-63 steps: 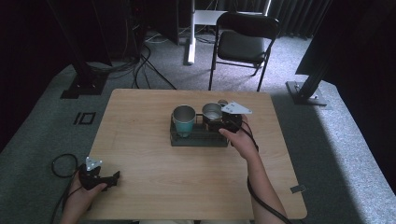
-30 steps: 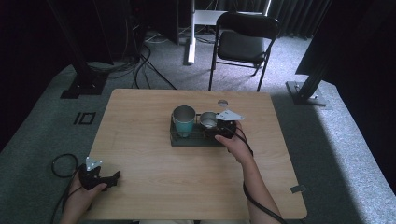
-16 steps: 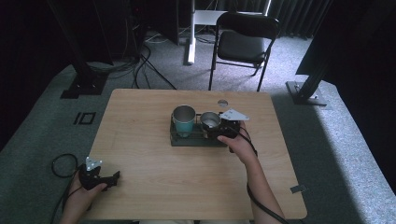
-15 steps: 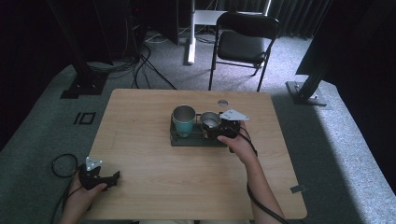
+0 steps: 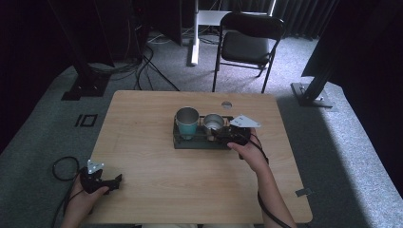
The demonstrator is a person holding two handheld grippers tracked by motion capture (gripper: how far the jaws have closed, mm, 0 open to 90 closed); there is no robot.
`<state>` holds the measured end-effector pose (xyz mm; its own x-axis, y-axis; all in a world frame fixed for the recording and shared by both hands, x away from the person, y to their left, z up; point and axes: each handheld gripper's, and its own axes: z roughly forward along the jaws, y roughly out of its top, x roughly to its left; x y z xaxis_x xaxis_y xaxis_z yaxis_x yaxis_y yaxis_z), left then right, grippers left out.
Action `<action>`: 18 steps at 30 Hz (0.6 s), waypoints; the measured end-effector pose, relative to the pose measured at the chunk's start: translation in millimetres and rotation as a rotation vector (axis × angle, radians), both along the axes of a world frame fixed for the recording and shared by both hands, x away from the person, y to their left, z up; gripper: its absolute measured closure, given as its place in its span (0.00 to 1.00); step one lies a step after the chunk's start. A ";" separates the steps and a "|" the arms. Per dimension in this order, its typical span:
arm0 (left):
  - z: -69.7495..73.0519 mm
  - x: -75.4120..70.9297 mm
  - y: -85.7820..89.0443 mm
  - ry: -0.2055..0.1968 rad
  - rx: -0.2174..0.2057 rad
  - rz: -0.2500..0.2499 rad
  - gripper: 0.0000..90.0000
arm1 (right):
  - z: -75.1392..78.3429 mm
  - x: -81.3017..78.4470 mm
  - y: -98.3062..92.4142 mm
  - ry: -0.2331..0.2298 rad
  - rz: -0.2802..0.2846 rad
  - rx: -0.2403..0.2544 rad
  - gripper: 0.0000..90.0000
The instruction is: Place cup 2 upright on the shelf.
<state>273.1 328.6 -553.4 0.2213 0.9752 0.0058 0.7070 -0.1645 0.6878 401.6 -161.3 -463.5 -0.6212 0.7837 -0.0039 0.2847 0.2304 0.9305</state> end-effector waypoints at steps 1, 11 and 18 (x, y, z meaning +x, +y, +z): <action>0.0 0.0 0.0 0.000 0.000 0.000 0.01 | 0.0 0.0 0.0 0.000 0.000 0.000 0.12; -0.1 0.1 -0.1 -0.001 -0.001 0.001 0.01 | 1.4 -15.3 -17.2 -0.014 -0.009 -0.002 0.12; 0.0 0.0 0.0 0.000 0.000 0.000 0.01 | -2.6 -26.2 -32.4 -0.020 -0.028 -0.012 0.12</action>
<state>273.2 328.6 -553.4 0.2213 0.9752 0.0057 0.7070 -0.1645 0.6878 375.4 -193.7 -466.2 -0.5988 0.8005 -0.0253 0.2730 0.2338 0.9332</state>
